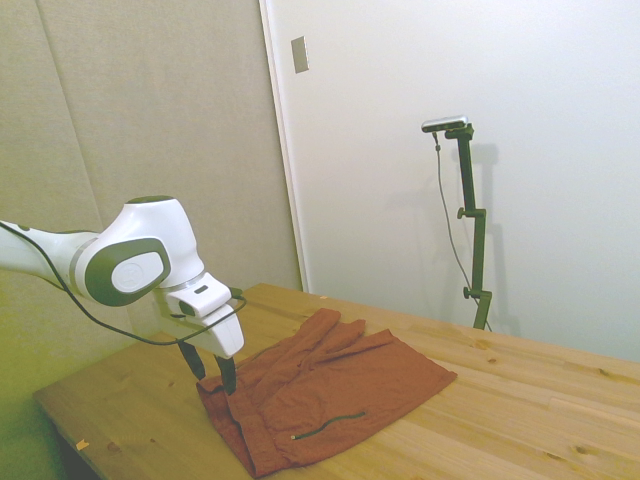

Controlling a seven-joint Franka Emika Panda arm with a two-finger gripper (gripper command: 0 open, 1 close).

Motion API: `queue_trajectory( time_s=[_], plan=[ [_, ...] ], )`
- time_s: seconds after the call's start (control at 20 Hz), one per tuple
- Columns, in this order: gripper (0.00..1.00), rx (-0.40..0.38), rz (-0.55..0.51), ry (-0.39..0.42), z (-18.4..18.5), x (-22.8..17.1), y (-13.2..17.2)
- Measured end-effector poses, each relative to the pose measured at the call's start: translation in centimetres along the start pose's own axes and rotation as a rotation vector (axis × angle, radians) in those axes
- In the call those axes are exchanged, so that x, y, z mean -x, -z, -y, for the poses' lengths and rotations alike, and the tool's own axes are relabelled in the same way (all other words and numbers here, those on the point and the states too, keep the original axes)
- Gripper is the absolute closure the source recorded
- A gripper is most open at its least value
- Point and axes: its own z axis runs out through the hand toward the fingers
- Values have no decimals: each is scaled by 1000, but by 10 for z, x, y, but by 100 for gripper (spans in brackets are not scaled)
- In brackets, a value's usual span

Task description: Fold the shorts

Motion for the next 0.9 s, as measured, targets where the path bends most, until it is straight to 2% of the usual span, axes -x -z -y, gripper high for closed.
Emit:
queue_trajectory(
  time_s=[0.1,0.25,0.35,0.5,0.7,0.9],
  plan=[
    [0,13,-13,11,1,-1,0],
    [0,66,-158,50,22,-5,25],
    [0,92,-207,70,47,-2,32],
    [0,163,-247,99,86,12,16],
    [0,252,-277,104,137,45,-22],
    [0,319,-323,93,162,72,-44]
  ],
)
